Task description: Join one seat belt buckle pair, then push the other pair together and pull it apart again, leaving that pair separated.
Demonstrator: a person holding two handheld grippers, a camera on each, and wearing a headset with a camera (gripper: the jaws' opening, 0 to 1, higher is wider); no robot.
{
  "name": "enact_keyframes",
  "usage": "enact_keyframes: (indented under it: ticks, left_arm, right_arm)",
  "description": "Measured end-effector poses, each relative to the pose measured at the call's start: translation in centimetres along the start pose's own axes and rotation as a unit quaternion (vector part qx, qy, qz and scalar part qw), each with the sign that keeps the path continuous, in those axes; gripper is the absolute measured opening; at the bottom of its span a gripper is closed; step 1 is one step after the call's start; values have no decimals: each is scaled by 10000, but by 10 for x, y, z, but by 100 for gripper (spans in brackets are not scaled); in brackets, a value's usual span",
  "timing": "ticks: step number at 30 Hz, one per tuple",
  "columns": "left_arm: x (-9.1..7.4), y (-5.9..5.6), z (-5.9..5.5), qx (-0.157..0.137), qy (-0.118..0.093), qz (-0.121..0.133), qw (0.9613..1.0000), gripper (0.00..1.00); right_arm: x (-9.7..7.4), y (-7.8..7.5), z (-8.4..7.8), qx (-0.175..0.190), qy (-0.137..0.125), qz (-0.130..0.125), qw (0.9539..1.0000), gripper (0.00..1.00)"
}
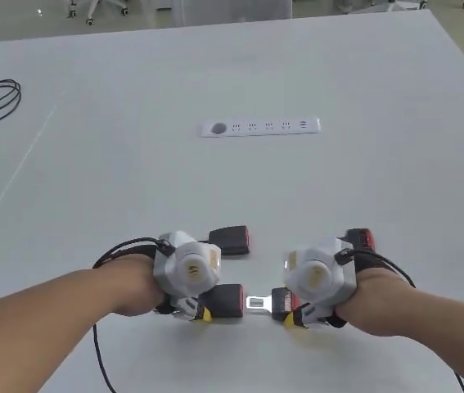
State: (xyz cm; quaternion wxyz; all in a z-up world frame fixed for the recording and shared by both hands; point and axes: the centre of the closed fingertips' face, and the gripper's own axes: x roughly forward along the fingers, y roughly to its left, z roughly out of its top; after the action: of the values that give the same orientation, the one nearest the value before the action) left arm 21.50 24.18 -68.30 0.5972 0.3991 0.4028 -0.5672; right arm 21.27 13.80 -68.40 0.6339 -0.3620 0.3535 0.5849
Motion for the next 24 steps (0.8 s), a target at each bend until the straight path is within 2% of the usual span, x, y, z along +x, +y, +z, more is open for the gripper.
enact_keyframes:
  ticks: [10, 18, 24]
  left_arm:
    - [1, 1, -1, 13, 19, -27, 10000, 32]
    - [1, 1, -1, 1, 16, -25, 10000, 32]
    - [1, 0, 0, 21, -2, -44, 10000, 31]
  right_arm:
    - [3, -2, 5, -24, 38, -47, 10000, 34]
    - [8, -4, 16, -145, -144, -87, 9998, 34]
    - [9, -4, 16, -12, -270, -63, 9996, 33]
